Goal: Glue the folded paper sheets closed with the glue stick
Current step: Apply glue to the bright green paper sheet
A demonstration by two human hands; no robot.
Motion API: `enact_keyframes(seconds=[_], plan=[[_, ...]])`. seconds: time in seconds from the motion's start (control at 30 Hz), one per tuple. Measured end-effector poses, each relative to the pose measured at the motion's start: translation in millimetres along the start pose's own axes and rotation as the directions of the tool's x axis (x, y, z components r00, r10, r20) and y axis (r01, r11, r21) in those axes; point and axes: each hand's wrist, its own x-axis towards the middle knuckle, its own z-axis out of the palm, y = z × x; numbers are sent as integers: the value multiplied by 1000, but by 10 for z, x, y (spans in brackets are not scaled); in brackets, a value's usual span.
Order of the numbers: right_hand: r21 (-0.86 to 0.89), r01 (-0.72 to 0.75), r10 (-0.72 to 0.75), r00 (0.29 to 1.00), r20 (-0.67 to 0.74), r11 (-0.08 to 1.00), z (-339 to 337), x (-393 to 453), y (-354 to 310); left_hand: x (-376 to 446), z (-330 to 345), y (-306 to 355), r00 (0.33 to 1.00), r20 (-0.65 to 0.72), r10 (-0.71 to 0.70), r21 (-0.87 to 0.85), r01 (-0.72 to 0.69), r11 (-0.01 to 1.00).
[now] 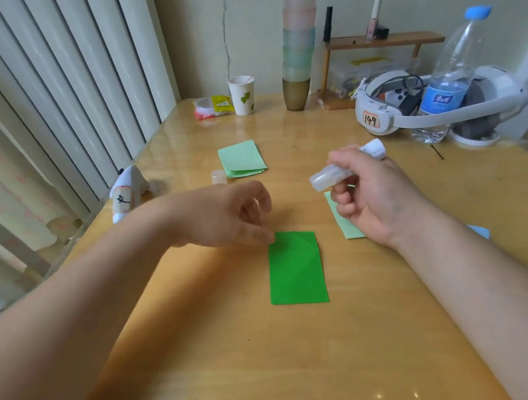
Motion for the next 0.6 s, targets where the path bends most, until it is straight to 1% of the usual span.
enact_keyframes(seconds=[0.07,0.13,0.23,0.33,0.4,0.47,0.6], plan=[[-96,68,-65,997,37,993,70,-27,47,39,108,-11,999,-47,16,104,-11,995],[-208,149,-135,988,78,967,150,-54,105,88,268,-53,989,-138,62,205,-33,978],[-363,270,-235,962,140,892,233,-64,216,140,414,-172,961,-253,109,243,-45,969],[-477,301,-230,952,202,826,282,-55,311,175,461,-265,942,-320,102,308,2,951],[-553,291,-200,955,220,780,306,-66,337,192,477,-272,938,-335,91,342,31,939],[-580,283,-191,958,214,764,309,-69,338,199,476,-267,942,-328,75,345,46,937],[-588,276,-188,960,207,761,290,-52,332,178,366,-285,968,-248,48,270,21,963]])
